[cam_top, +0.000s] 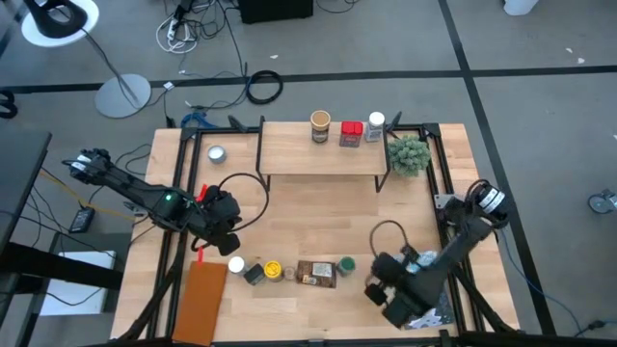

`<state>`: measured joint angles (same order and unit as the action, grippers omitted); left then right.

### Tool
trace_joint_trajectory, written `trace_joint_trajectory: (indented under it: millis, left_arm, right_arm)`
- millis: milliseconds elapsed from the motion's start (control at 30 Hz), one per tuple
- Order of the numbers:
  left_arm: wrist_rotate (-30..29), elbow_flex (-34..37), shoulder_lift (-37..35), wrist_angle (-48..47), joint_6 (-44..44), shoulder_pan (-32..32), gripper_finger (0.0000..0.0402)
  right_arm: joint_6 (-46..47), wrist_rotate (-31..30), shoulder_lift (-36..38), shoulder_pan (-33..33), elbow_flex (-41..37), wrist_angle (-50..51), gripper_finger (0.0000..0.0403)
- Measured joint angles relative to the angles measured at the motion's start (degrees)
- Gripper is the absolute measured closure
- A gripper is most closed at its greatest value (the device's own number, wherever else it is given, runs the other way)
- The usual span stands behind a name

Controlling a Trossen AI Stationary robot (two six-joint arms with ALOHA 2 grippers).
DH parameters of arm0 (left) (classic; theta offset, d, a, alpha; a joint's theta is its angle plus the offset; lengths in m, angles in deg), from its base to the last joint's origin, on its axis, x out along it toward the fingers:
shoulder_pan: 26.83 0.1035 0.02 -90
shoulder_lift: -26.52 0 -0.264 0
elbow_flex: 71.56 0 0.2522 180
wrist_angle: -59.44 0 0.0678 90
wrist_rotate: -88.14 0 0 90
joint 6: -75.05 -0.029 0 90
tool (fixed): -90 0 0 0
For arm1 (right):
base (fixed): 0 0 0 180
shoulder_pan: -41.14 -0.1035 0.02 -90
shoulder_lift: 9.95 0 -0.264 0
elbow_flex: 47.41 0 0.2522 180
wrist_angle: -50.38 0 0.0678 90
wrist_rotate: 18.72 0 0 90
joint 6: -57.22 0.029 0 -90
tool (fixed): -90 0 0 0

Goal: Shelf spices
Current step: Put the green seasoning bottle on the shelf

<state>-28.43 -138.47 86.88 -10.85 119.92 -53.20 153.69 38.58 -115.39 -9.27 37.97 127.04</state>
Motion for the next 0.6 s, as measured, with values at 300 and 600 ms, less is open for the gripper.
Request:
trace_joint_trajectory:
  millis: [300, 600]
  left_arm:
    - [-2.4, 0.0, 0.0, 0.1, -1.2, 0.0, 0.0396]
    - [-2.4, 0.0, 0.0, 3.2, -1.0, 0.0, 0.0396]
  right_arm:
    - [13.6, -10.6, -1.3, -8.1, -0.1, -5.0, 0.0352]
    - [8.3, -12.8, -1.3, -6.2, -0.1, -9.4, 0.0217]
